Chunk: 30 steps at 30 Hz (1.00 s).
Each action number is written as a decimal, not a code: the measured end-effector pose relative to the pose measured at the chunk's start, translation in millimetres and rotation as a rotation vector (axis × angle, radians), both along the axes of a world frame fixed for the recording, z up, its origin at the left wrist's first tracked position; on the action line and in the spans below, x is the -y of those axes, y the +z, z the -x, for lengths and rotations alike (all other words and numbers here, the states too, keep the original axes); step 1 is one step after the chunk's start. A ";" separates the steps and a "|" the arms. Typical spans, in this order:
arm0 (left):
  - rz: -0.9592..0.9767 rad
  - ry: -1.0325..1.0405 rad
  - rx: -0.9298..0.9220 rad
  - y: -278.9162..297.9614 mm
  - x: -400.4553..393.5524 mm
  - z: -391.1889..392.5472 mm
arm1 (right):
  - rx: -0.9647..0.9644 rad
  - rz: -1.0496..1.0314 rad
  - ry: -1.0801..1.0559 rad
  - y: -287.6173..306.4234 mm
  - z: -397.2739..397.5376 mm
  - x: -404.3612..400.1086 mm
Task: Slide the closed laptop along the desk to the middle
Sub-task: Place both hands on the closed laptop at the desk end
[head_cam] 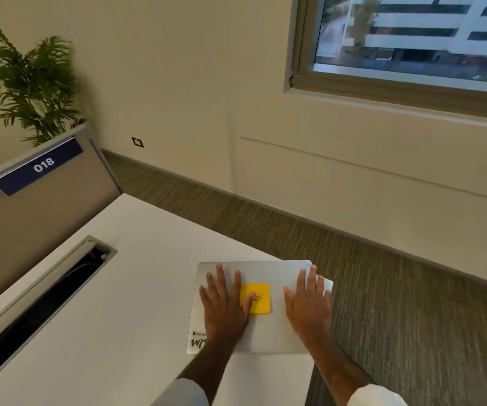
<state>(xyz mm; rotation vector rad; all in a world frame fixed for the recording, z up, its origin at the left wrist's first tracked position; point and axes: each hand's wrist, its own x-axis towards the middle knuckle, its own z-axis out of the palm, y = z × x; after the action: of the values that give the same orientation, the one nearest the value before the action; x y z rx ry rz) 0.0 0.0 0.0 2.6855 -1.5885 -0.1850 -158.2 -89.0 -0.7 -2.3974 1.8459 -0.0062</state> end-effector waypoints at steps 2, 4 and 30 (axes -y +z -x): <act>-0.072 0.060 -0.014 -2.4 -1.9 -8.0 | 0.008 -0.048 -0.048 -0.5 5.8 -0.3; -0.046 0.104 -0.001 -8.6 -3.4 -15.5 | 0.044 -0.005 -0.075 -8.7 14.1 -1.3; -0.087 0.277 -0.034 -4.5 1.9 -34.7 | 0.048 -0.039 -0.186 -13.8 1.8 -3.8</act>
<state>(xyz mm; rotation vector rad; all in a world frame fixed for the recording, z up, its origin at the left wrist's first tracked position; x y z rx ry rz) 34.7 -1.9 -4.5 2.9119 -1.2080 -0.2985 -160.1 -85.2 -14.5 -2.1725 2.0189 -0.0429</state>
